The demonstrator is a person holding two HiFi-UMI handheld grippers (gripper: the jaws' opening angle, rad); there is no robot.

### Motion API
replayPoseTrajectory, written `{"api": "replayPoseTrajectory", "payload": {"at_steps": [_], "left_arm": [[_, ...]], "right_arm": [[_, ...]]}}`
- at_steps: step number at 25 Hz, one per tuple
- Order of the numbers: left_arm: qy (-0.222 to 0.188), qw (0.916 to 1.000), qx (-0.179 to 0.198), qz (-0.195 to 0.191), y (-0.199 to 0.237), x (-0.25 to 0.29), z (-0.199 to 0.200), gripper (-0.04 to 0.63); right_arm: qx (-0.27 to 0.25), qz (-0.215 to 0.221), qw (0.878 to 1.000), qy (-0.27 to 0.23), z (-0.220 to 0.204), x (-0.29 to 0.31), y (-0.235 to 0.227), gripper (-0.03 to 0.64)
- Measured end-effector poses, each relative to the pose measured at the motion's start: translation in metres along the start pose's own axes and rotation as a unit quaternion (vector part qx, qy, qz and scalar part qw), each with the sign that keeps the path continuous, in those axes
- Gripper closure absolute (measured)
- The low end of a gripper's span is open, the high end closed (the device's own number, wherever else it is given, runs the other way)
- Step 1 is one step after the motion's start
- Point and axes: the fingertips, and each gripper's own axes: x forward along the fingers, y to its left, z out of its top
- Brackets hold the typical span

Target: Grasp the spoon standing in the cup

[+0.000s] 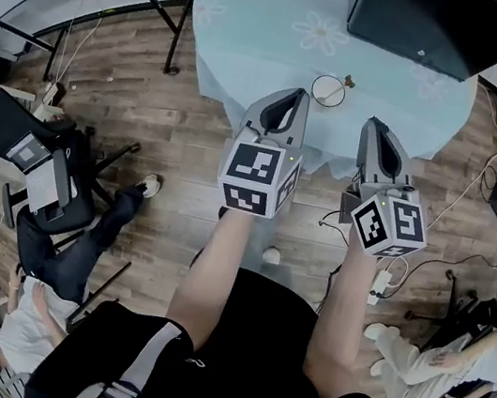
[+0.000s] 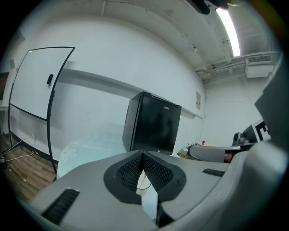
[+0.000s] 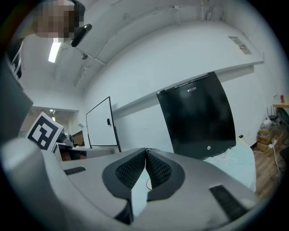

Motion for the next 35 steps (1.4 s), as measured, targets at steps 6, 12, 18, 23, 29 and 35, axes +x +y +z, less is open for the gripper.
{"api": "replayPoseTrajectory", "payload": {"at_steps": [6,12,18,23,29,35], "left_arm": [[0.019,0.9995,-0.025,-0.008,0.016,0.036,-0.015,0.594],[0.039,0.9979,-0.049,-0.016,0.029,0.065,-0.036,0.594],[0.052,0.9970,-0.051,-0.023,0.035,0.085,-0.049,0.594],[0.061,0.9965,-0.049,-0.029,0.040,0.100,-0.054,0.594],[0.072,0.9956,-0.051,-0.031,0.052,0.111,-0.065,0.594],[0.082,0.9941,-0.061,-0.037,0.057,0.118,-0.077,0.594]], "right_arm": [[0.002,-0.001,0.999,0.050,-0.026,0.033,-0.013,0.560],[0.004,-0.012,0.996,0.084,-0.048,0.057,-0.029,0.560],[0.019,-0.019,0.994,0.102,-0.064,0.076,-0.045,0.515],[0.033,-0.029,0.993,0.112,-0.077,0.092,-0.058,0.474],[0.044,-0.040,0.991,0.121,-0.094,0.108,-0.069,0.474],[0.047,-0.048,0.989,0.132,-0.106,0.117,-0.079,0.474]]}}
